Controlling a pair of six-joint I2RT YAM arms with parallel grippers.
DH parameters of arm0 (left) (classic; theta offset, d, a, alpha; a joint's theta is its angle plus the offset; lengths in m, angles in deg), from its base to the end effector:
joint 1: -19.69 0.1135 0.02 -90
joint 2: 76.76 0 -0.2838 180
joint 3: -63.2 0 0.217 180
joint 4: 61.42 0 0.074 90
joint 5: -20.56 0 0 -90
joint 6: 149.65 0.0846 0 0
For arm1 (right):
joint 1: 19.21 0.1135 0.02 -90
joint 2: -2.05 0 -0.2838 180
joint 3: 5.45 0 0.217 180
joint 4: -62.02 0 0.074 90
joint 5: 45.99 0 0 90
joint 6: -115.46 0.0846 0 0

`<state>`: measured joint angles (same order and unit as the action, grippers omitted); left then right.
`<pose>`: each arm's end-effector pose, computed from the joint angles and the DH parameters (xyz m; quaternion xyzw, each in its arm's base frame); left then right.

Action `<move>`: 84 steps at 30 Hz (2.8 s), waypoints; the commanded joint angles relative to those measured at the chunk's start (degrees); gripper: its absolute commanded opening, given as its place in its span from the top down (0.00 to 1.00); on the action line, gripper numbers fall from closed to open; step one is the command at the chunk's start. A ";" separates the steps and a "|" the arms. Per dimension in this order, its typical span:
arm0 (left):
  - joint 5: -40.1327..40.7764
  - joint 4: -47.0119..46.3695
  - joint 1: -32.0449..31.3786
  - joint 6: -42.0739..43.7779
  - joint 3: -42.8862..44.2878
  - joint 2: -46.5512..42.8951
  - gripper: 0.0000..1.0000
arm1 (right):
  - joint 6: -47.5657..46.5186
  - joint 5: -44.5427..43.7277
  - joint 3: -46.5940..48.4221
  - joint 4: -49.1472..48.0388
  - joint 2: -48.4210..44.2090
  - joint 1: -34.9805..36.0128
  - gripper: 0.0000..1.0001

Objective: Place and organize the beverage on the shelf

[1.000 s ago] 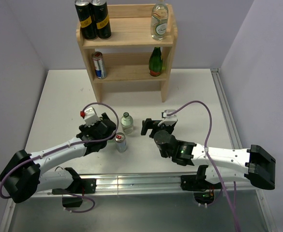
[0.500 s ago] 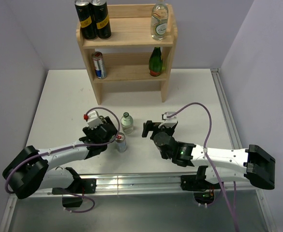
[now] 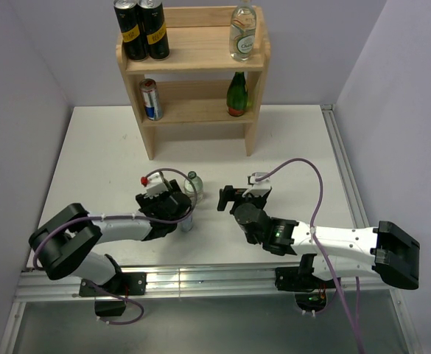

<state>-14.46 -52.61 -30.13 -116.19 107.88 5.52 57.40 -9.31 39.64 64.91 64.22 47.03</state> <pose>0.2067 -0.1374 0.1736 -0.2194 0.8122 -0.0068 0.5405 0.1475 0.1667 0.2582 0.0302 0.7753 0.1469 0.6135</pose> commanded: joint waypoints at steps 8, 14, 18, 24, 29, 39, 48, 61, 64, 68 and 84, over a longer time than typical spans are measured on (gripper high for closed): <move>8.74 1.53 -2.38 1.42 5.82 9.91 0.07 | 1.28 -1.61 -1.97 -2.91 -2.05 0.30 0.00; 10.58 -4.52 -2.30 6.25 5.66 12.20 0.09 | 0.93 -1.44 -2.05 -3.53 -1.88 0.30 0.00; 11.55 -5.33 -2.30 5.74 6.01 13.60 0.09 | 0.75 -1.09 -2.05 -3.79 -1.18 0.30 0.00; 14.10 -4.27 -2.30 1.61 5.30 13.61 0.25 | 0.84 -0.47 -1.35 -4.23 0.67 0.29 0.00; 15.33 -1.64 -2.30 -1.47 5.74 13.96 0.42 | 0.31 -0.21 -0.91 -4.59 1.55 0.21 0.00; 14.98 9.16 -2.30 -11.65 5.92 11.06 1.00 | 0.05 0.32 0.32 -4.85 3.83 0.29 0.00; 13.48 19.09 -2.56 -18.17 6.44 5.53 1.00 | 0.22 0.32 0.50 -4.59 4.27 0.30 0.00; 12.96 17.63 -2.56 -0.27 9.87 -9.13 1.00 | -0.04 0.23 0.14 -4.50 3.48 0.21 0.00; 6.67 8.07 -2.39 13.95 9.61 -12.92 1.00 | 0.05 -0.03 -0.03 -4.24 2.78 0.21 0.00; -6.18 2.15 0.25 30.05 14.25 -14.60 1.00 | 0.05 -0.90 -0.91 -3.97 1.03 0.21 0.00; -23.77 4.70 10.36 46.51 49.32 4.46 1.00 | 0.93 -0.03 -1.88 0.68 -7.41 0.03 0.00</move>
<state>-33.32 -40.76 -20.84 -72.58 150.13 8.02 57.23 -8.41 37.91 64.06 59.37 47.03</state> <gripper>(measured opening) 0.738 0.999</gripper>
